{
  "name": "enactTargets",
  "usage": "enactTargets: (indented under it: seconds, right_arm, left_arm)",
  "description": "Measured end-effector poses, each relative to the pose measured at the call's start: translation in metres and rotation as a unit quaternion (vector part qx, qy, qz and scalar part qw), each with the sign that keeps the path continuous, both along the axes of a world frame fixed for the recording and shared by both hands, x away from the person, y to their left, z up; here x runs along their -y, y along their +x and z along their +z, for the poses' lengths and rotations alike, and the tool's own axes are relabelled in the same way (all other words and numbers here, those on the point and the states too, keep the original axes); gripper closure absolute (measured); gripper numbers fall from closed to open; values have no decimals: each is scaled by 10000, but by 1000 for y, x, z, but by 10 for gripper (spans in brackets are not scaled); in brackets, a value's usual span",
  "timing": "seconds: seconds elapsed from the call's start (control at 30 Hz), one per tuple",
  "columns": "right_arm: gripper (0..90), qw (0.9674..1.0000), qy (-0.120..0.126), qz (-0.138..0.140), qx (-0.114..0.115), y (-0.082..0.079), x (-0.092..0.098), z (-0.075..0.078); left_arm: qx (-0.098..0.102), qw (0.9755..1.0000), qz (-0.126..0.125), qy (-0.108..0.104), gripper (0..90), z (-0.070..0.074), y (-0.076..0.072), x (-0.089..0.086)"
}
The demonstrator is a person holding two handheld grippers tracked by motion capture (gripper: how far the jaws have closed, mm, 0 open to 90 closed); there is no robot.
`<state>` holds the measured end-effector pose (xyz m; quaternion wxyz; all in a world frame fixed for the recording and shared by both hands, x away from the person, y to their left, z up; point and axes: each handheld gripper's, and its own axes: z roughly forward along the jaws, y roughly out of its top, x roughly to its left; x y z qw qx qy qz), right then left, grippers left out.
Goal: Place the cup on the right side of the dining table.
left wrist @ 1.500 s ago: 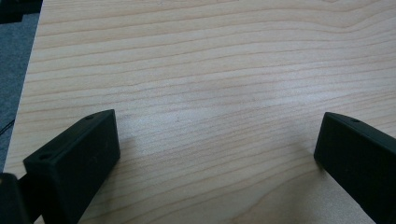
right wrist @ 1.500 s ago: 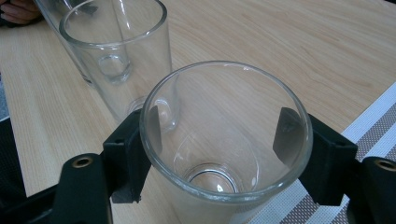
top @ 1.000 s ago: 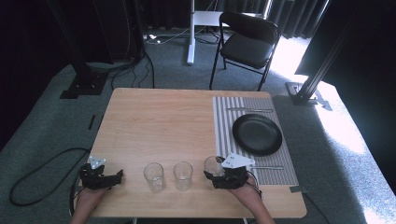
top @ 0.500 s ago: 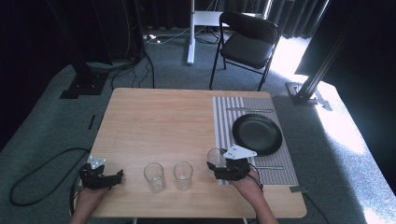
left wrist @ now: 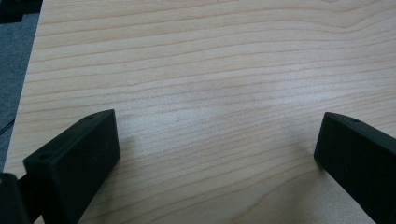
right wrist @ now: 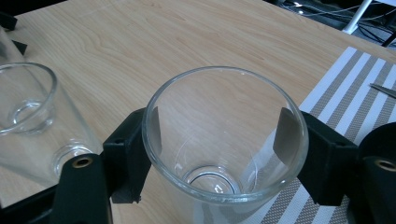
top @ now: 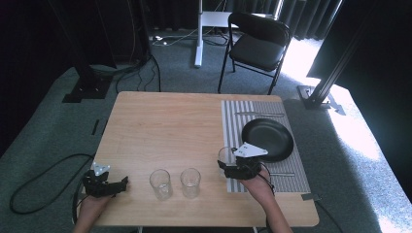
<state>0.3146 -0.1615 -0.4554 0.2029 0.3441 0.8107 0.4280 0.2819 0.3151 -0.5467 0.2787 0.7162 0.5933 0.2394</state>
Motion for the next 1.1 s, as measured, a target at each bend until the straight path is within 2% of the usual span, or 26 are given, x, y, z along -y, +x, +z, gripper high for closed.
enactTargets:
  seconds: [0.57,0.93,1.1]
  right_arm:
    - [282,9997,-42,-228,-14,27,1,7]
    - [281,9989,-104,-456,-98,54,0,14]
    - [281,9983,-52,-566,-148,66,1,14]
  left_arm:
    - [-2,10000,-1,1,5,0,0,0]
    - [-3,10000,-2,8,5,0,0,0]
    - [-1,10000,0,0,5,0,0,0]
